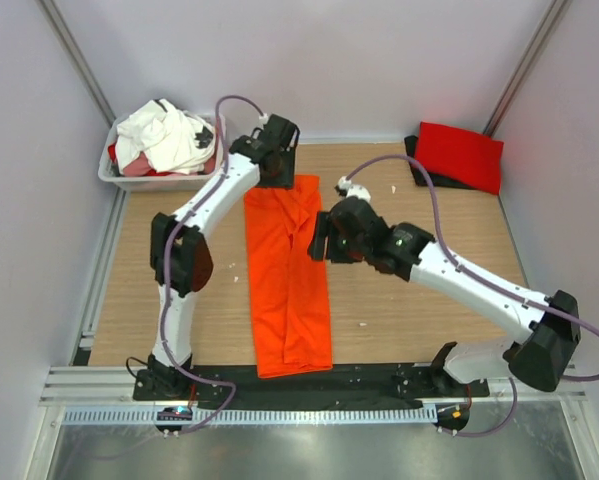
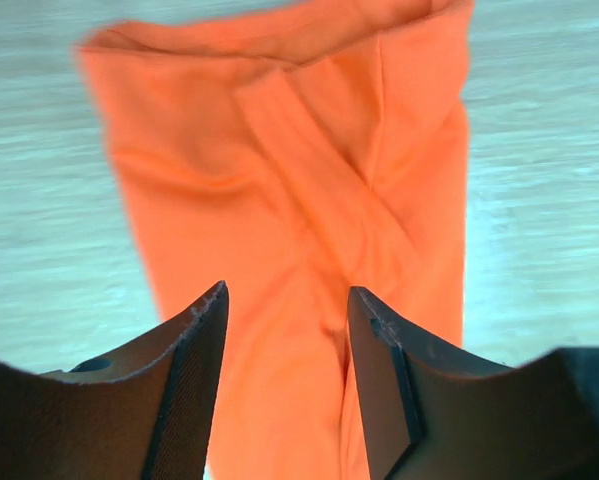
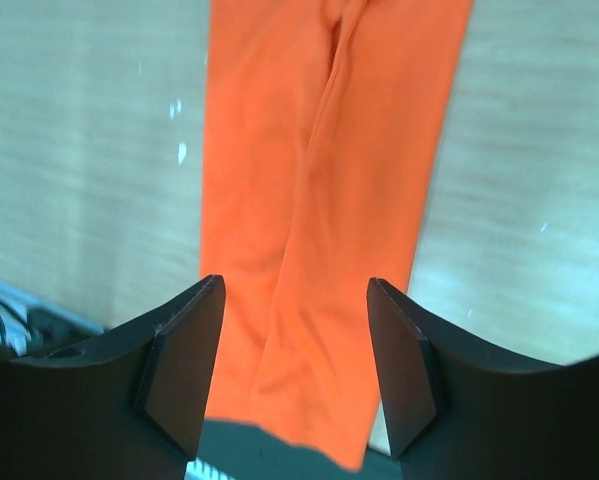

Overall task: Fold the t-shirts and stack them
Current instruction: Fold the tshirt

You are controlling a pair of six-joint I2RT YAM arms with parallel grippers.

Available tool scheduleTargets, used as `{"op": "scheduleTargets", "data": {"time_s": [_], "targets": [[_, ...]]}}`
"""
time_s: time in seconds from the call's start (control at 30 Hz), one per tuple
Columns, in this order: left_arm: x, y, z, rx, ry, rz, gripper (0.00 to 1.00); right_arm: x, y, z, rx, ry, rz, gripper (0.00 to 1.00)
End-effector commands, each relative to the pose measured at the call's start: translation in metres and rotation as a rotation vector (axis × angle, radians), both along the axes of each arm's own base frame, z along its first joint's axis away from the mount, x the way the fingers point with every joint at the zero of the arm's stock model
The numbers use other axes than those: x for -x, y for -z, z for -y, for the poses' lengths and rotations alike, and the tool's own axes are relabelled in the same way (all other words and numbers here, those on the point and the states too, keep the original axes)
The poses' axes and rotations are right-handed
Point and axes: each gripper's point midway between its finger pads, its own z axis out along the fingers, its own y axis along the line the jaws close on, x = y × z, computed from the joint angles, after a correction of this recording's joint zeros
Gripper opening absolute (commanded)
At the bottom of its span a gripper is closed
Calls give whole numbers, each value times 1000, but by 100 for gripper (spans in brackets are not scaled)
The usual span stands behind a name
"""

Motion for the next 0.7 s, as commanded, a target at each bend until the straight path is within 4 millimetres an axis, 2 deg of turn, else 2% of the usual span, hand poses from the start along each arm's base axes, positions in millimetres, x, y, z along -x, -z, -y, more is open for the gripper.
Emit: {"op": "scheduleTargets", "data": {"time_s": [0.0,0.03,0.07,0.1,0.13,0.17,0.2,0.23,0.27,0.3,0.33,0.37,0.4,0.43,0.47,0.53,0.57,0.6,0.63,0.67], "targets": [[38,-86,-44,20,-42,86,54,-47,-12,5,-21,40,60,65],[49,-94,-51,23,-55,97,54,-65,-17,12,-38,74,67,63],[63,-120,-60,53,-66,152,56,-75,-12,11,-34,81,58,63],[76,-121,-66,60,-68,150,57,-84,-13,8,-44,79,65,63],[93,-103,-73,44,-64,103,57,-100,-21,11,-54,92,86,62],[113,-120,-82,72,-65,132,57,-111,-7,7,-37,89,64,62],[125,-118,-87,77,-68,126,57,-121,-6,5,-44,88,66,61],[145,-92,-92,69,-58,58,58,-131,-13,-2,-64,65,75,59],[163,-107,-99,105,-53,105,60,-144,-7,0,-60,77,63,58],[173,-103,-104,109,-54,101,61,-154,14,-3,-34,71,21,58],[185,-96,-110,110,-65,95,63,-165,10,-11,-58,53,24,57],[201,-77,-118,96,-78,54,65,-173,16,-11,-68,50,6,57],[215,-81,-123,124,-79,76,66,-183,36,-14,-60,50,-22,57],[224,-77,-125,135,-77,68,66,-193,38,-15,-73,55,-21,57],[238,-62,-125,151,-63,21,68,-198,44,-17,-87,52,-38,57],[258,-63,-129,191,-55,35,70,-214,64,-19,-111,56,-77,57],[262,-70,-131,207,-52,62,70,-220,72,-19,-109,62,-81,58],[267,-68,-135,204,-52,69,71,-225,74,-20,-138,51,-86,58],[273,-78,-141,221,-53,122,71,-229,76,-22,-152,46,-90,57],[277,-81,-145,219,-57,139,71,-232,87,-23,-159,40,-108,58]]}}
